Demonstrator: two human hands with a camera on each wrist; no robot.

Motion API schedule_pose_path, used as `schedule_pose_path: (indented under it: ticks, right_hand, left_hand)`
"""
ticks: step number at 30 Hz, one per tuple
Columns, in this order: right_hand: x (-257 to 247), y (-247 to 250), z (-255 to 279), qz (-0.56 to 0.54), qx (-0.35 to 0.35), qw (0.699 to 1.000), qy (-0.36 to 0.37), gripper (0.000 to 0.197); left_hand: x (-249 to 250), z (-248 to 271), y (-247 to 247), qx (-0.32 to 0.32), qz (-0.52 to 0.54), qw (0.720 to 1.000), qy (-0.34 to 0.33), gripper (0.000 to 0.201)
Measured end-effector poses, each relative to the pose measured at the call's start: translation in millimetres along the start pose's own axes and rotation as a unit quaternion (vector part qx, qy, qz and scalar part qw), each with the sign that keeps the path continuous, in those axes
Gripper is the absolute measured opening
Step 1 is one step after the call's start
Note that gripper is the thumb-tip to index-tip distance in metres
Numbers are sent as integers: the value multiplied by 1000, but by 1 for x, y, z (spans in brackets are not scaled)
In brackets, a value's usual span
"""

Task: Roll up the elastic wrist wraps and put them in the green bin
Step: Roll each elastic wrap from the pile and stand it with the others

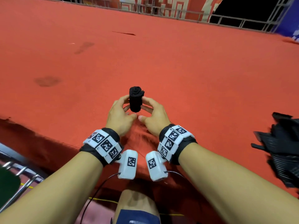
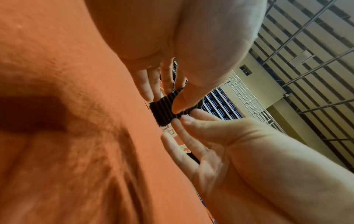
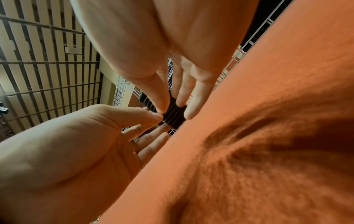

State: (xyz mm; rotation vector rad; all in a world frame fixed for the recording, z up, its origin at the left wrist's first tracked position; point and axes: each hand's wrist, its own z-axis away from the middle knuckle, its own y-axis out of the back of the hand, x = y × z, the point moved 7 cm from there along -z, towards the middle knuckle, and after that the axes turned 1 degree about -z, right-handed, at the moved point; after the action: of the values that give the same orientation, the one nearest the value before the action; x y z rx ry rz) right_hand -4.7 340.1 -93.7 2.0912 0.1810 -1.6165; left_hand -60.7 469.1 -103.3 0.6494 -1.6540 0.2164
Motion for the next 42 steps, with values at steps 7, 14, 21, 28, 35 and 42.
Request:
schedule_pose_path:
  ticks: [7, 14, 21, 28, 35, 42]
  right_hand:
    - [9, -19, -36, -34, -39, 998, -24, 76]
    - [24, -41, -57, -54, -78, 993, -64, 78]
    - [36, -47, -57, -29, -97, 990, -94, 75]
    - [29, -39, -55, 11, -78, 990, -114, 74]
    - [-1, 1, -35, 31, -44, 995, -80, 73]
    - [-17, 98, 5, 65, 29, 996, -58, 58]
  left_hand:
    - [-14, -32, 9, 8, -21, 1000, 13, 74]
    - [-38, -56, 13, 17, -37, 998, 55, 74]
    - [-55, -56, 11, 2, -34, 994, 104, 75]
    - [-40, -53, 12, 2, -92, 989, 114, 83]
    - [20, -32, 9, 52, -194, 978, 63, 78]
    - [99, 0, -79, -27, -214, 975, -58, 48]
